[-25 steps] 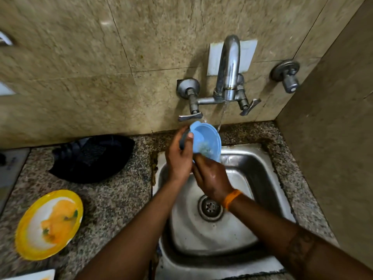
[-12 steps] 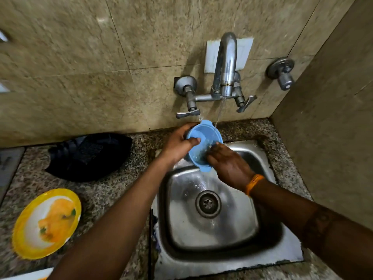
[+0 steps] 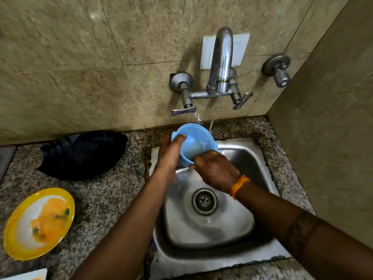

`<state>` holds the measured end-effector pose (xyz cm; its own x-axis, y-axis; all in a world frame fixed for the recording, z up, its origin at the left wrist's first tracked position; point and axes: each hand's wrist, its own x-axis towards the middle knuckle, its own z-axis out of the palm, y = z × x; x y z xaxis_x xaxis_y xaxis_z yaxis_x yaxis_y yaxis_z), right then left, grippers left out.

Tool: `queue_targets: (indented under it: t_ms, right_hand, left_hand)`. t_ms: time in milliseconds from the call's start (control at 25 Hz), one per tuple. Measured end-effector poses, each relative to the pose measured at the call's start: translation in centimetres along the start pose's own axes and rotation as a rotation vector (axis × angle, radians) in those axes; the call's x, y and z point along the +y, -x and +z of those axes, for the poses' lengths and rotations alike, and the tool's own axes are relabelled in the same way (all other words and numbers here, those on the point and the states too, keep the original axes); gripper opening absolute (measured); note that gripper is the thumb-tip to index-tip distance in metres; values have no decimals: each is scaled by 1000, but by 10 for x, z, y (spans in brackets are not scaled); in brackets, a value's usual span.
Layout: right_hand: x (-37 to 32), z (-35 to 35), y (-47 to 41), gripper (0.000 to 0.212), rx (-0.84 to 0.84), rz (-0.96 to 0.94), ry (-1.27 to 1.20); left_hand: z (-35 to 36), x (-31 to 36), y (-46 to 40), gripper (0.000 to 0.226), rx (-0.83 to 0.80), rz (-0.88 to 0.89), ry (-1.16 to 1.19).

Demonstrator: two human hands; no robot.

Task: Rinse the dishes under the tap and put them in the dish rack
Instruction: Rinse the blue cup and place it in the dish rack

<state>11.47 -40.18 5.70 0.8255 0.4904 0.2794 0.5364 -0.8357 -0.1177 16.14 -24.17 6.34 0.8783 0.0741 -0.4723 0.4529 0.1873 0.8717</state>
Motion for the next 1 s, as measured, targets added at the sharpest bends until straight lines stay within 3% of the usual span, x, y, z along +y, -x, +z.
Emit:
queue_targets:
  t_ms: [120,200,280,400,480,560,640,720,800,920,1000]
  right_hand:
    - [-40,20,-17,20,84,244,-232]
    - [-53,24,-8,39,52,154,-307]
    - [-31,21,4,55,-2,-45,-160]
    - [-11,7,-9,48,63,16,-54]
    - [-30,10,-26,37,156,192,-146]
    - [-53,16,-31,30,195,278,-271]
    - [-52,13,-20,36,140,206,-268]
    - [-29,9,-4,46,66,-19,-112]
    - [-18,3,-1,49,39,-106,-1]
    - [-34,12,-7,39,124,48,-22]
    - [-60,23,-7,28,162,195,-156]
  left_hand:
    - [11,-13,12,46,33,134,-11]
    - [-3,0,-2,38,49,130,-47]
    - [-24,21,-16,27,-42,79,-80]
    - [-19,26,-8,38,7,176,-32]
    - [2,11,11,62,122,260,6]
    - [11,0,20,62,132,353,3]
    - [1,9,8,48,95,314,33]
    - [-16,23,-5,31,-24,226,-27]
    - [-25,21,-11,34,-68,170,-44]
    - [-17,-5,8,63,124,273,74]
    - [-11,-24,21,64,131,412,-59]
